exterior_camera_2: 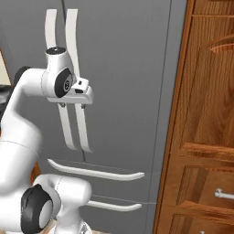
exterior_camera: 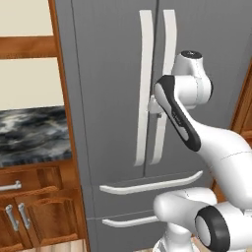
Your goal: Open the fridge, grab two sodas, and place both sodas inside the bowl with ice on the dining counter.
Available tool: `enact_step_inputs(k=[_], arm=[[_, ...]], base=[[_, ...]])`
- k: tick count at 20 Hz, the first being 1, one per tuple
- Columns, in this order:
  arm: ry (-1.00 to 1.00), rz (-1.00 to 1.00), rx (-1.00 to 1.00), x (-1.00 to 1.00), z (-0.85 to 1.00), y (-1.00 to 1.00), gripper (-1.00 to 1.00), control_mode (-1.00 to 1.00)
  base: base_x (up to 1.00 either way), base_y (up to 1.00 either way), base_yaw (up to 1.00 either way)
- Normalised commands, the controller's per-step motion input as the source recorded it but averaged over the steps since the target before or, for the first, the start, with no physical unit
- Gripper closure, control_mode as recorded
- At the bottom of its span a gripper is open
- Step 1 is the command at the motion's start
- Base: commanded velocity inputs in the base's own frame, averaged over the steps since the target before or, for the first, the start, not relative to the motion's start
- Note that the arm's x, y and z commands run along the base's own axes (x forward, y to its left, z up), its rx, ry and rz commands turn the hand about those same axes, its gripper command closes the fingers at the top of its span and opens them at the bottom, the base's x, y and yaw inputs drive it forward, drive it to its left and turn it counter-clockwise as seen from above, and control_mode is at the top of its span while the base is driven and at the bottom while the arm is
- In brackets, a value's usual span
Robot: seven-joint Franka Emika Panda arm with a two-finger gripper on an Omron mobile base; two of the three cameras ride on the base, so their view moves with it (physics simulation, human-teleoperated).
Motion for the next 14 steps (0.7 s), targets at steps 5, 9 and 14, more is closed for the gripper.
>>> enact_step_inputs(k=[5,9,14], arm=[[0.00,0.00,0.00,0.00,0.00,0.00,-1.00,1.00],[0.00,0.00,0.00,0.00,0.00,0.00,-1.00,1.00],[0.00,0.00,0.00,0.00,0.00,0.00,-1.00,1.00]], base=[[-0.13,0.11,0.00],[-0.16,0.09,0.00],[-0.18,0.21,-0.04]])
